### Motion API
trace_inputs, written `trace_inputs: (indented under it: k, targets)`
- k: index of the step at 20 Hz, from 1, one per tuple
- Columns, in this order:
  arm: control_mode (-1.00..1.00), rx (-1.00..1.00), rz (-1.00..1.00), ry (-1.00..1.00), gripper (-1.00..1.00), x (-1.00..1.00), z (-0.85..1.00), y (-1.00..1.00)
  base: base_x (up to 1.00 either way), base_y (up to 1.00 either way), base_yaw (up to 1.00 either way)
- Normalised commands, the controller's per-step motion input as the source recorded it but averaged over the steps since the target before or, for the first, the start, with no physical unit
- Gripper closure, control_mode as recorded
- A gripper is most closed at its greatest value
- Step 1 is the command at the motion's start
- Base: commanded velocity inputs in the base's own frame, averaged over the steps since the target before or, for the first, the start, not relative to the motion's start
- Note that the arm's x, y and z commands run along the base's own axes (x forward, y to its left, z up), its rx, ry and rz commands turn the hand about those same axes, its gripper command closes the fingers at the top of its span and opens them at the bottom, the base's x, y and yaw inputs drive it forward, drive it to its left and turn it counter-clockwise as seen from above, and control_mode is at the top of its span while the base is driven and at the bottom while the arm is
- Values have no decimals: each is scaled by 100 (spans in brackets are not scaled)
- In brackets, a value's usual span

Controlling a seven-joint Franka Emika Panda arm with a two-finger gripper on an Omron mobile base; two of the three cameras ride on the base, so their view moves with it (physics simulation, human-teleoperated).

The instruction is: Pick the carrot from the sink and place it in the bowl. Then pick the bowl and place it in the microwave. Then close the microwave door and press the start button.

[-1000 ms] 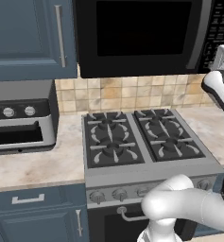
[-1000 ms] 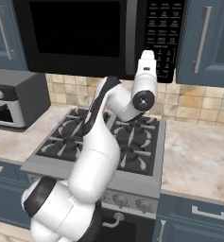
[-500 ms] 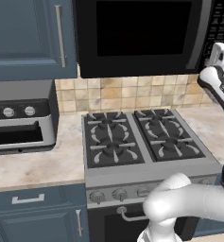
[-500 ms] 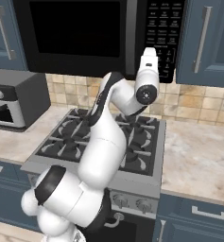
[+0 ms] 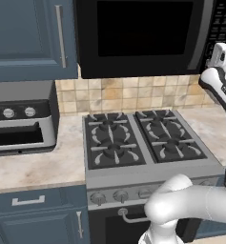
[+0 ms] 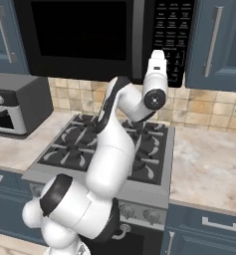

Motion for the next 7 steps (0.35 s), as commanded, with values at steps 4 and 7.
trace_inputs:
  k: [4,7]
  targets:
    - [-100,0,0,0,100,17,-16,-8,0,0,0]
    - [-100,0,0,0,100,17,-22,-6,0,0,0]
